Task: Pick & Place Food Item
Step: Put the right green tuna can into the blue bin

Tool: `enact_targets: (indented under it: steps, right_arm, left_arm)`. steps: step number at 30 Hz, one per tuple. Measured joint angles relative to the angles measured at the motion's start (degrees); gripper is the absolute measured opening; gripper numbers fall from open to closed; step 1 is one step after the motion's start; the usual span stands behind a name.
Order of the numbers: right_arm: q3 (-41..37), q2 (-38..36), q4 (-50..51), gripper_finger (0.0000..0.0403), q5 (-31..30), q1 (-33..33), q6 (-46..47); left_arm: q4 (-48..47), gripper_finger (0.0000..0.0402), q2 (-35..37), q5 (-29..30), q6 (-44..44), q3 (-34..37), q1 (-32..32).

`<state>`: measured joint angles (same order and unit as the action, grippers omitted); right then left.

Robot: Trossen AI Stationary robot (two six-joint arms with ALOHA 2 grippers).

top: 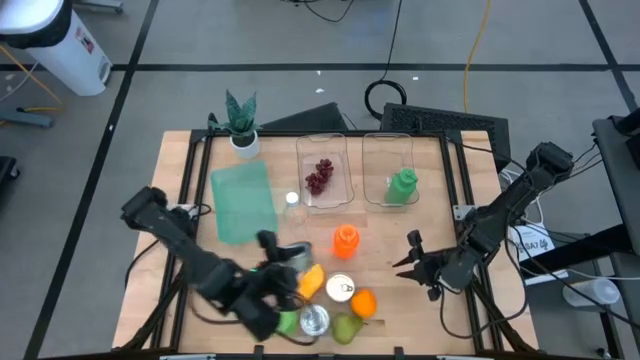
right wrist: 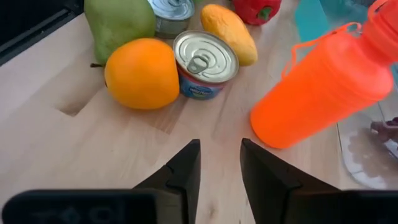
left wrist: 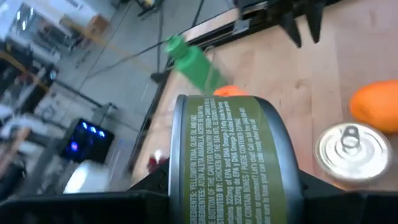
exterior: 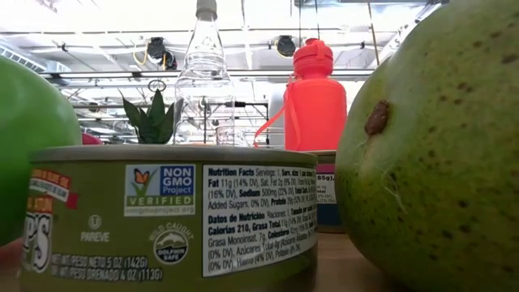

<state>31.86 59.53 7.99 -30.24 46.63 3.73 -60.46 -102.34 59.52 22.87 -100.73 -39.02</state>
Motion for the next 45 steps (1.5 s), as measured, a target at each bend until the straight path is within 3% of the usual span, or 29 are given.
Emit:
enact_targets:
  steps: [7, 10, 12, 15, 18, 22, 25, 28, 31, 33, 37, 40, 45]
  right_arm:
    - [0.0, 0.0, -0.55, 0.0095, 0.0, -0.02, -0.13]
    - [0.0, 0.0, -0.55, 0.0095, 0.0, -0.02, -0.13]
    - [0.0, 0.0, -0.51, 0.0095, 0.0, -0.02, -0.14]
    - [0.0, 0.0, -0.28, 0.0095, 0.05, 0.0, -0.37]
    - [0.0, 0.17, 0.41, 0.0092, 0.03, 0.54, -0.38]
    - [-0.04, 0.17, 0.63, 0.0088, 0.19, 1.33, -1.7]
    - [-0.04, 0.17, 0.05, 0.0085, 0.2, 1.46, -2.94]
    - [-0.04, 0.17, -0.18, 0.0081, 0.2, 1.44, -3.08]
    - [-0.04, 0.17, -0.75, 0.0079, 0.22, 1.37, -2.98]
    - [-0.04, 0.17, -1.3, 0.0079, 0.22, 1.38, -2.95]
    - [-0.04, 0.17, -2.47, 0.0079, 0.24, 1.38, -2.95]
    - [-0.04, 0.17, -2.93, 0.0079, 0.25, 1.38, -3.1]
    - [-0.04, 0.17, -3.03, 0.0079, 0.26, 1.38, -3.34]
  left_arm:
    - [-29.86, 0.0128, 3.6, -1.21, 36.04, 0.06, -2.84]
    - [-27.48, 0.0128, 5.27, -5.81, 33.43, 2.98, -0.02]
    - [-29.19, 0.0128, 6.02, -6.38, 36.55, 4.31, 2.28]
    - [-29.4, 0.0128, 7.79, -8.18, 34.47, 9.31, 6.44]
    - [-26.31, 0.0128, 9.58, -4.37, 34.66, 14.46, 7.61]
    - [-16.26, 0.0128, 16.51, -1.09, 28.04, 22.44, 4.03]
    - [-1.84, 0.0128, 22.03, -2.37, 14.58, 29.09, 1.44]
    - [15.89, 0.0128, 28.1, -13.45, -1.73, 37.66, -0.13]
    - [37.35, 0.0128, 34.66, -30.67, -15.74, 47.37, 1.06]
    - [47.9, 0.0128, 38.36, -41.54, -21.32, 54.56, 2.6]
    - [67.91, 0.0128, 45.63, -54.99, -28.05, 67.26, 5.32]
    - [74.63, 0.0128, 51.28, -57.01, -29.22, 75.81, 6.15]
    - [76.78, 0.0128, 64.06, -49.38, -26.63, 86.01, 7.85]
